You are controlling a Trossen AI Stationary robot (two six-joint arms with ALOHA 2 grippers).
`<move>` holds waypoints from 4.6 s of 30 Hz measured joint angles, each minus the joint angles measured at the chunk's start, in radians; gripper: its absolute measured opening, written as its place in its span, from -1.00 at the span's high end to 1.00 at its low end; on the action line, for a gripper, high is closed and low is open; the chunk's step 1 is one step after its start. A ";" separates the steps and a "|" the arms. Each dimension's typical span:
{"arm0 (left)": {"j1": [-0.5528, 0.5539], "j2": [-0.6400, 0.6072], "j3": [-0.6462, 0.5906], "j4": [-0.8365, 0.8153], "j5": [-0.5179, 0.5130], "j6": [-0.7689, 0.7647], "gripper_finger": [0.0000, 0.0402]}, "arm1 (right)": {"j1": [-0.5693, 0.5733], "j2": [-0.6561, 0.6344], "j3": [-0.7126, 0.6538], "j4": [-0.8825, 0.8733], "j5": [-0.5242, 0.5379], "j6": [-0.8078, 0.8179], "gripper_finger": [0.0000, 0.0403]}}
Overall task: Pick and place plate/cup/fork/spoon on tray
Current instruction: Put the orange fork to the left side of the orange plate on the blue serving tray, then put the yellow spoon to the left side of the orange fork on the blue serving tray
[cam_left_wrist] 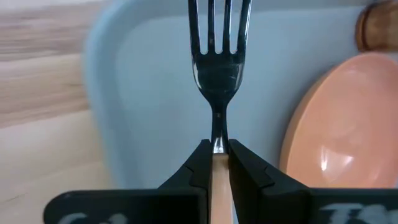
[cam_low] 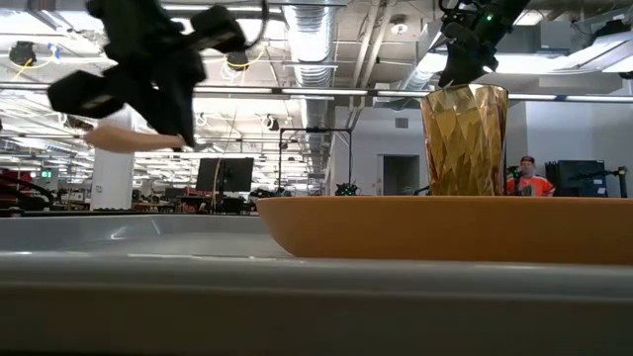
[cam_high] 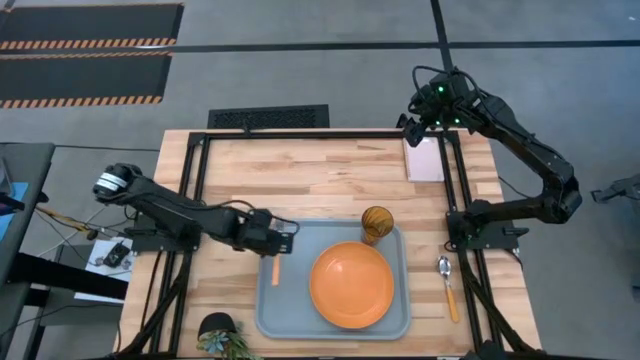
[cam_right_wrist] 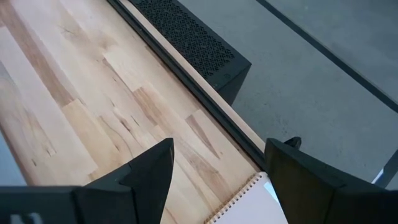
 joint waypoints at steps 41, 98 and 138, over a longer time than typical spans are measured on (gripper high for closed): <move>-0.113 0.433 0.226 0.031 0.067 -0.155 0.91 | 0.008 0.000 0.000 0.000 -0.027 -0.019 -0.36; -0.107 0.199 0.227 -0.052 -0.204 -0.089 0.30 | 0.682 -0.572 -0.518 -0.546 -0.119 1.238 -0.36; -0.107 0.200 0.227 -0.061 -0.177 0.008 0.30 | 1.799 0.020 -0.819 0.198 -0.080 2.276 -0.36</move>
